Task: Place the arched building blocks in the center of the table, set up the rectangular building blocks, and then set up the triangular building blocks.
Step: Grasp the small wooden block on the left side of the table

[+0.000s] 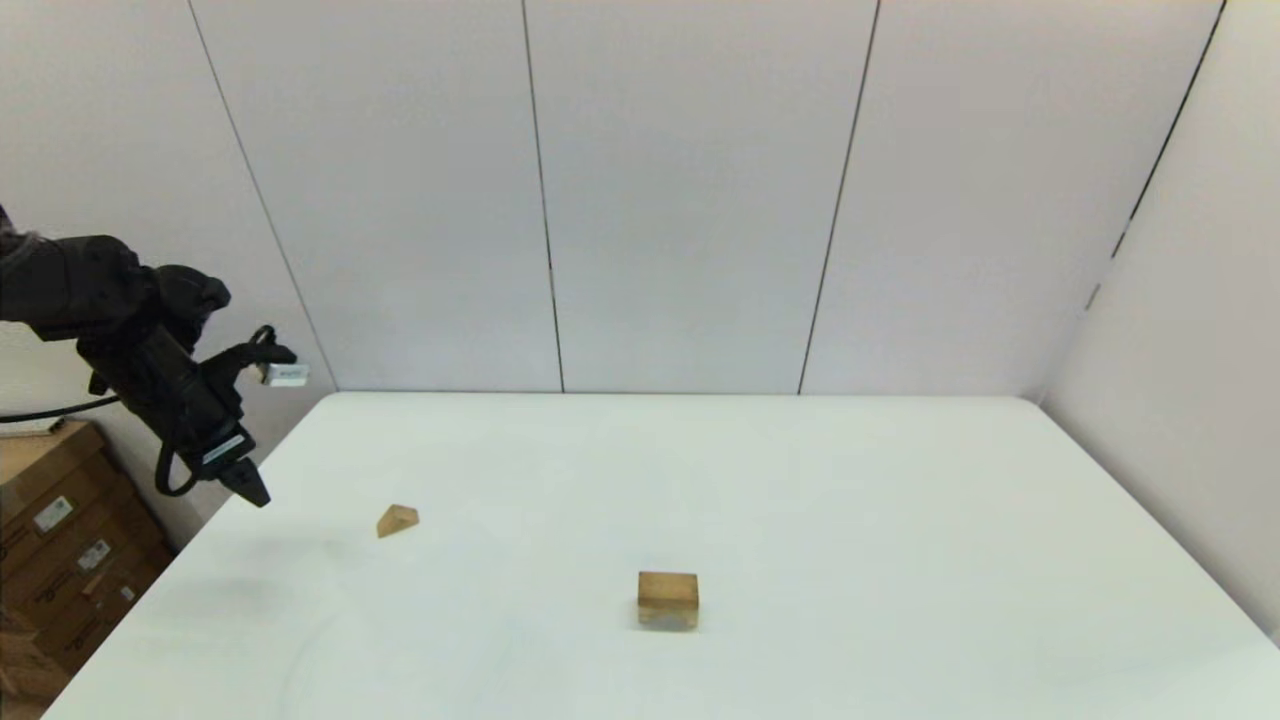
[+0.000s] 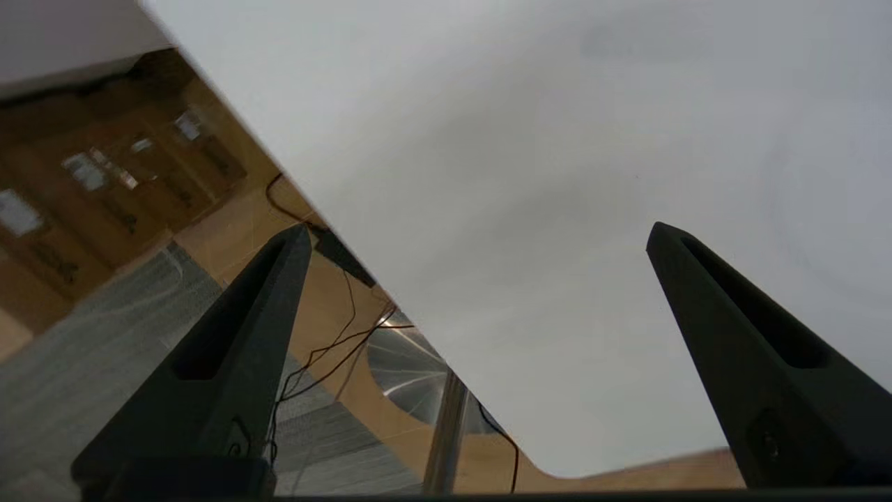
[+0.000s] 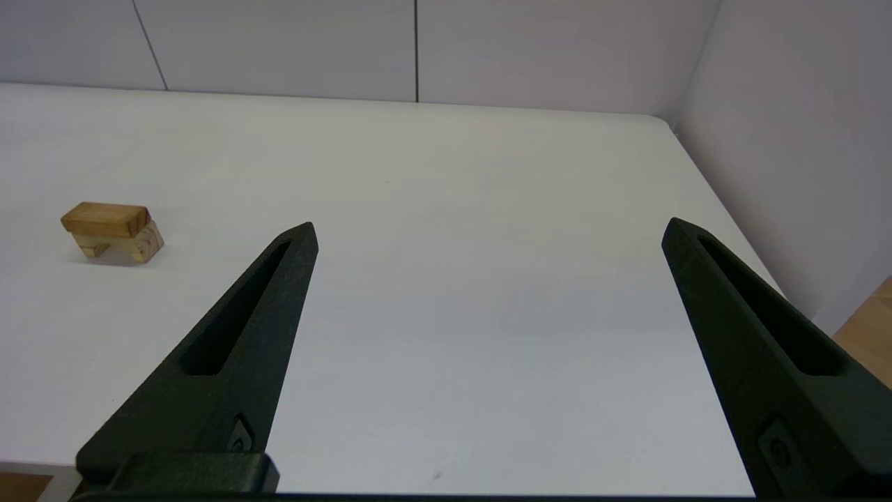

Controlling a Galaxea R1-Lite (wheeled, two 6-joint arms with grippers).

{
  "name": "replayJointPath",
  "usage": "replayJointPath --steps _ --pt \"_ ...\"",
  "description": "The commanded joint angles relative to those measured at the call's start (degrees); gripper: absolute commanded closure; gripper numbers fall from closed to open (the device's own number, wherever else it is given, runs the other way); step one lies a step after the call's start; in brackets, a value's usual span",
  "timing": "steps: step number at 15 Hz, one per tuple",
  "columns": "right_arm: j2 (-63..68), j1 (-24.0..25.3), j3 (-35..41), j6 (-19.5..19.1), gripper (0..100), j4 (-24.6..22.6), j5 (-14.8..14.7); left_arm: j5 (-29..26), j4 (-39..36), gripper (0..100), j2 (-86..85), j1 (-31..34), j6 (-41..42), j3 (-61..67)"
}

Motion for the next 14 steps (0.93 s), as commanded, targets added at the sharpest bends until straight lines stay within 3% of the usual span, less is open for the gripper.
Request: replayJointPath --steps 1,14 --pt "0.0 0.0 0.1 0.0 0 0.0 0.0 -2.1 6.5 0 4.2 -0.2 7.6 -5.5" --pt "0.0 0.0 0.1 0.0 0 0.0 0.0 -2.1 6.7 0 7.9 -7.7 13.1 -6.4"
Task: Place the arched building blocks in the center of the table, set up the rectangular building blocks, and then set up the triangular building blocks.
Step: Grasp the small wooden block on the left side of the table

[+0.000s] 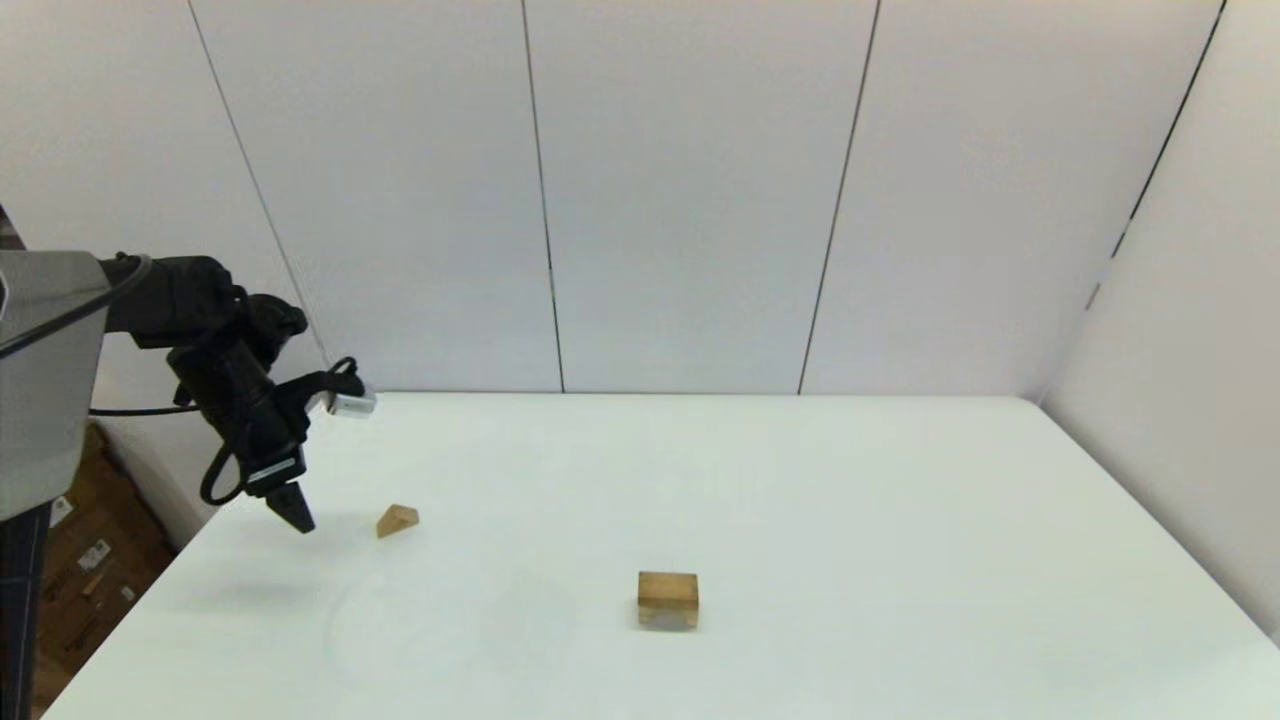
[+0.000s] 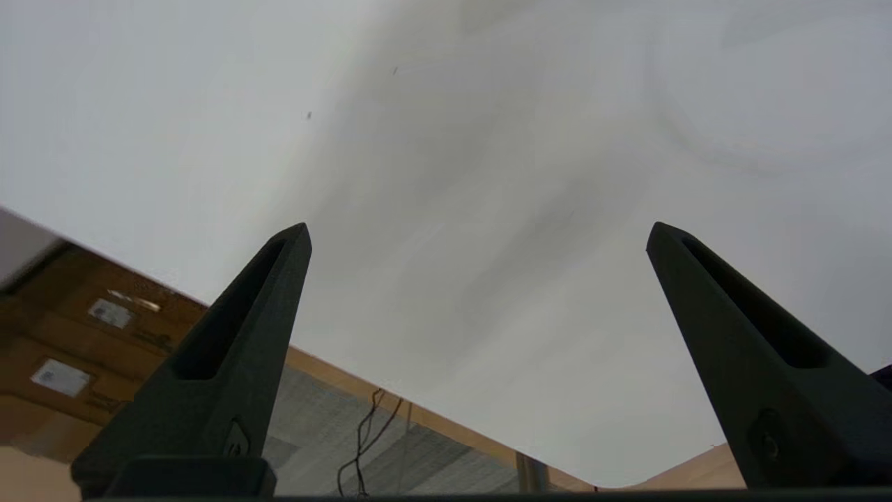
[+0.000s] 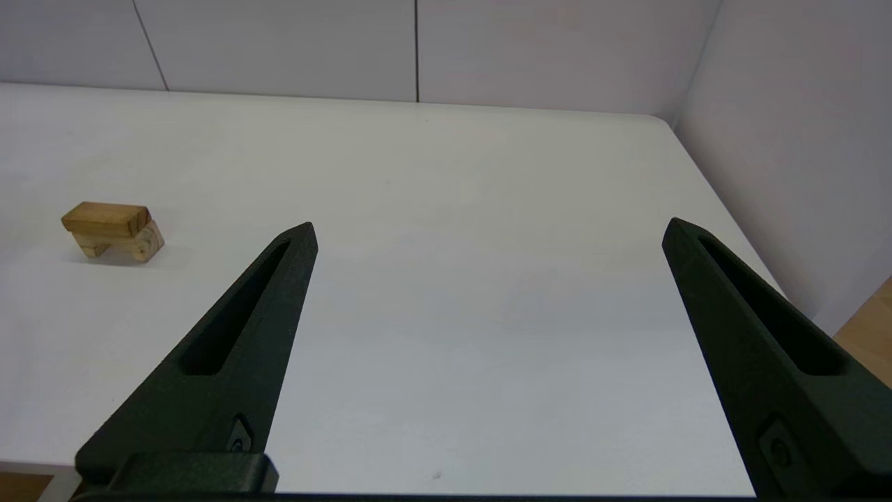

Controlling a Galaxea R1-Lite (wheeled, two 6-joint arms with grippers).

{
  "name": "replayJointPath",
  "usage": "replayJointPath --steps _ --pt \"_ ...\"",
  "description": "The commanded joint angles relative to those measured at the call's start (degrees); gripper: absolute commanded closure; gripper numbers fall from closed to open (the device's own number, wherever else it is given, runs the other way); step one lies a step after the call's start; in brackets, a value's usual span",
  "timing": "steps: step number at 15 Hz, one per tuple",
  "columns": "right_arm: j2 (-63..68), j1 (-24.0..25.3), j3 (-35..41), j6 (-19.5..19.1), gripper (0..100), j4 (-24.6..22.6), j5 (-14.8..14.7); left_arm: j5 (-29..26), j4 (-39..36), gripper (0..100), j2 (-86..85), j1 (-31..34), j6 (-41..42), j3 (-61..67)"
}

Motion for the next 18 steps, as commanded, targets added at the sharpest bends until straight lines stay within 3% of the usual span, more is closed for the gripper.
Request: replayJointPath --steps 1,11,14,18 --pt "0.0 0.0 0.1 0.0 0 0.0 0.0 0.0 0.3 0 0.4 -2.0 1.3 -0.1" --pt "0.0 0.0 0.1 0.0 0 0.0 0.0 0.0 -1.4 0 4.3 -5.4 0.0 -0.2" --pt "0.0 0.0 0.1 0.0 0 0.0 0.0 -0.1 -4.7 0 5.7 -6.0 -5.1 -0.2" --pt "0.0 0.0 0.1 0.0 0 0.0 0.0 -3.7 -6.8 0 7.2 -6.4 -5.9 -0.2"
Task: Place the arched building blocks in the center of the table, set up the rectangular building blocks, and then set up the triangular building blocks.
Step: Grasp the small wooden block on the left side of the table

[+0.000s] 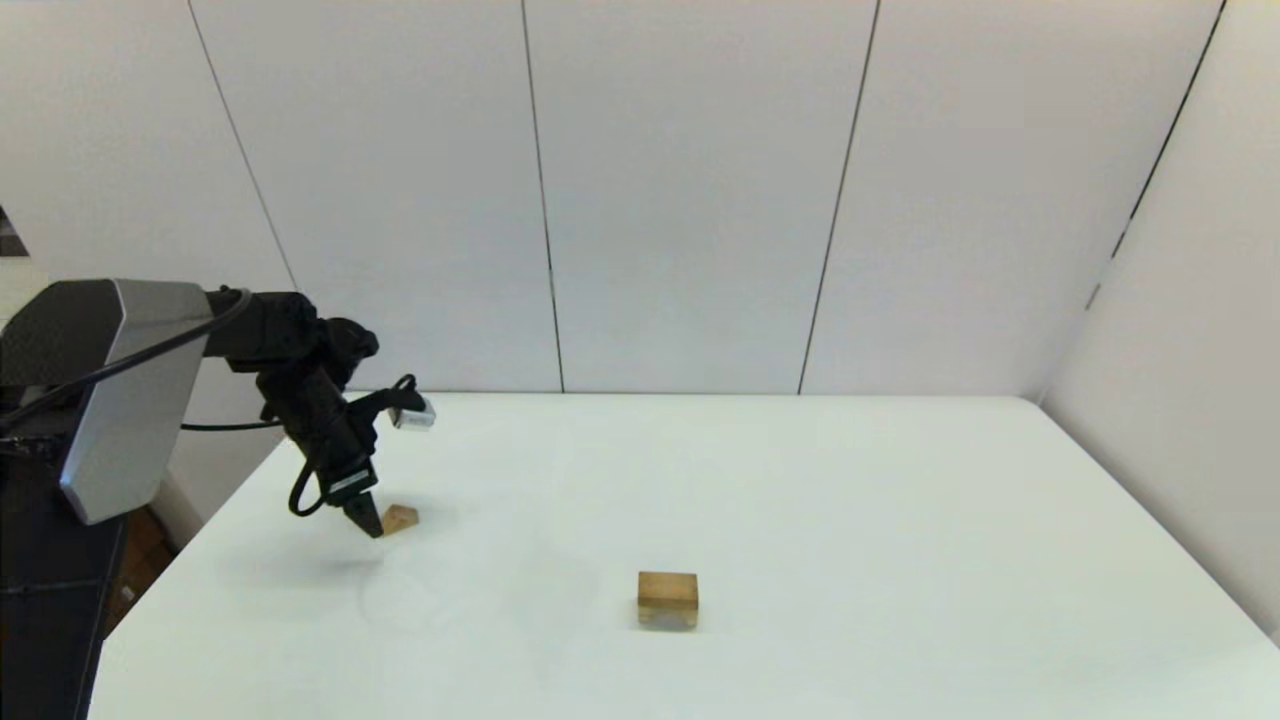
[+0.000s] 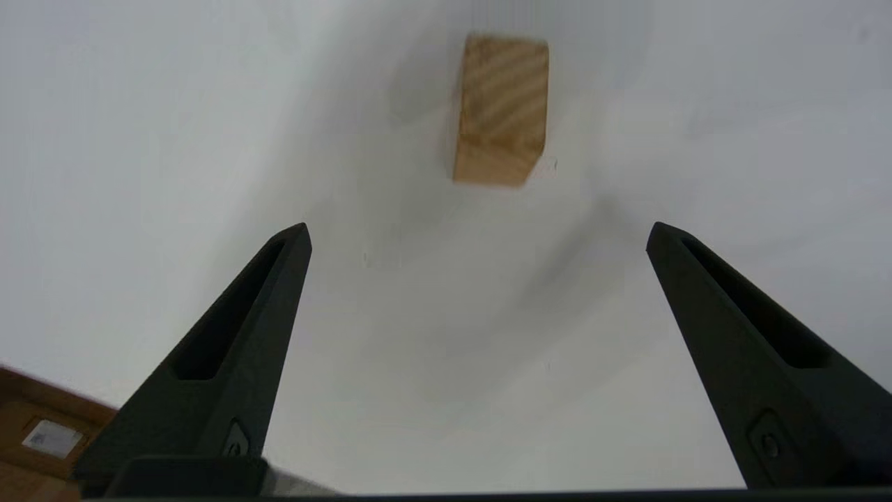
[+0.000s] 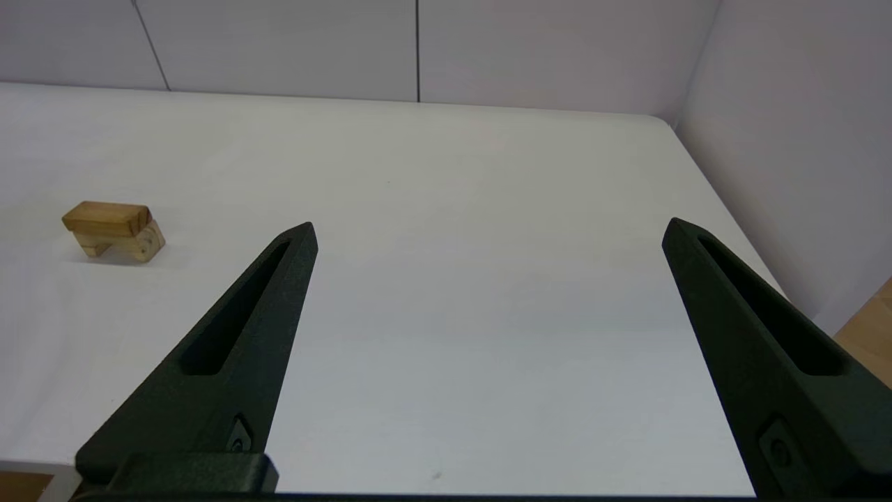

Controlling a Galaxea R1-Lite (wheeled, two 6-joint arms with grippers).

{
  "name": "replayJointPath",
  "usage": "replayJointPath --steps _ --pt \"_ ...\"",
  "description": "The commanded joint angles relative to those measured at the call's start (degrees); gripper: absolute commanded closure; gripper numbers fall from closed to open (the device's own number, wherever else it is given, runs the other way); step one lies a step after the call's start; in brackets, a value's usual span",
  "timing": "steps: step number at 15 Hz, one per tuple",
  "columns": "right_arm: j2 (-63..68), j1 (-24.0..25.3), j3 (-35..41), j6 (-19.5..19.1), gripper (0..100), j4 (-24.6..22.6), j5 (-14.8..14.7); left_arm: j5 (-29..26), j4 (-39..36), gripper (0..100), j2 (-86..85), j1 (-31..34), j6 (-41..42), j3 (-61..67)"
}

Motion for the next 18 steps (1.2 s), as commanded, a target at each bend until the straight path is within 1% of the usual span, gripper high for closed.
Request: replayJointPath --steps 1,12,18 --pt "0.0 0.0 0.1 0.0 0 0.0 0.0 -2.4 -0.2 0 1.5 -0.3 0.4 0.0" --pt "0.0 0.0 0.1 0.0 0 0.0 0.0 -2.5 -0.7 0 3.4 -0.7 0.6 0.0" --pt "0.0 0.0 0.1 0.0 0 0.0 0.0 -2.5 -4.0 0 4.8 -1.8 0.4 -0.1"
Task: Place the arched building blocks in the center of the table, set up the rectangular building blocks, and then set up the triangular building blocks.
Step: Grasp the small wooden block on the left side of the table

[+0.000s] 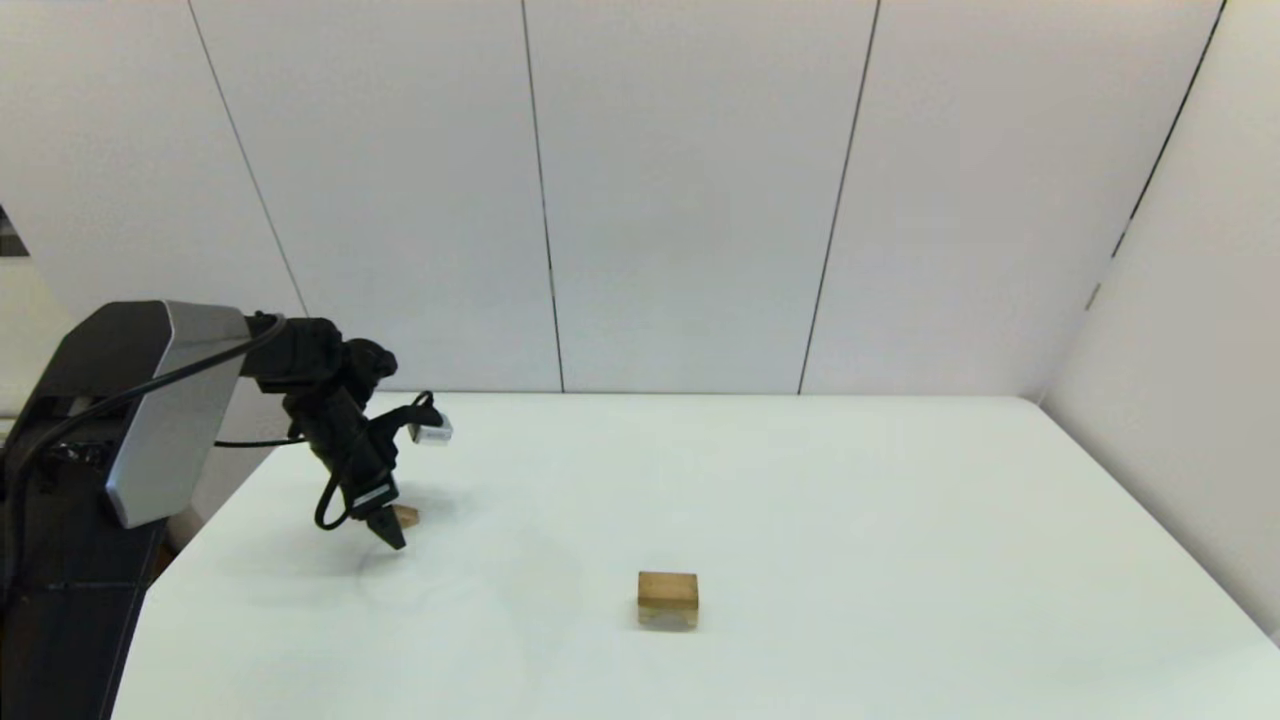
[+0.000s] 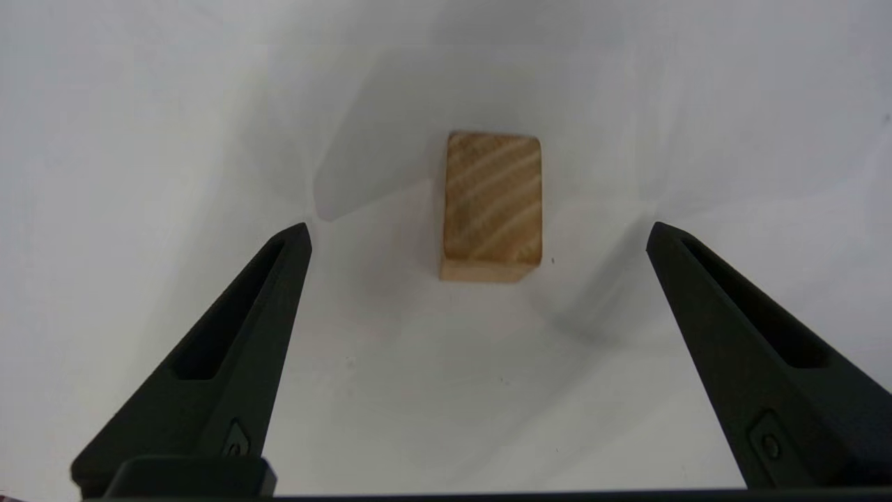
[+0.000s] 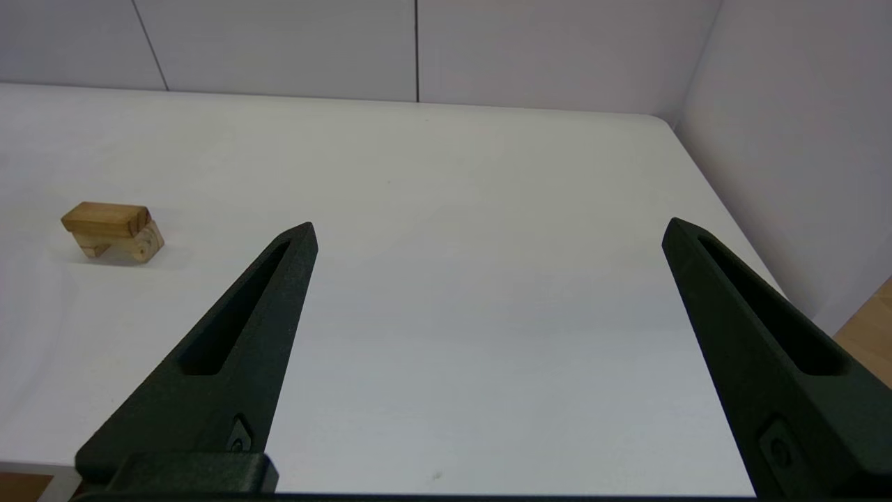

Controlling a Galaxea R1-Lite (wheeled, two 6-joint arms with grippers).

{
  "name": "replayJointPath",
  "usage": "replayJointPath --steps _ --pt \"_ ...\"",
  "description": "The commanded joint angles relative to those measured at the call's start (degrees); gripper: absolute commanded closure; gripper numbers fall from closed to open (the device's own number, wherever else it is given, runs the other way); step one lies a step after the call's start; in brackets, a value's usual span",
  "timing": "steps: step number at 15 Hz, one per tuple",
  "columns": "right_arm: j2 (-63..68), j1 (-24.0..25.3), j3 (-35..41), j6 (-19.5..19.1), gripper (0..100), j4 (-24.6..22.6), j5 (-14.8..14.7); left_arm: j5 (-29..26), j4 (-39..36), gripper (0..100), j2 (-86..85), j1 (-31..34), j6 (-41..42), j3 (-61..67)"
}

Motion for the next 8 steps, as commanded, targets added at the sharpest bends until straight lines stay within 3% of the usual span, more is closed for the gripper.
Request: replayJointPath --steps 1,8 --pt "0.0 0.0 0.1 0.0 0 0.0 0.0 0.0 -0.6 0 0.6 -1.0 0.3 -0.1" --pt "0.0 0.0 0.1 0.0 0 0.0 0.0 0.0 -0.6 0 0.5 -1.2 0.1 -0.1"
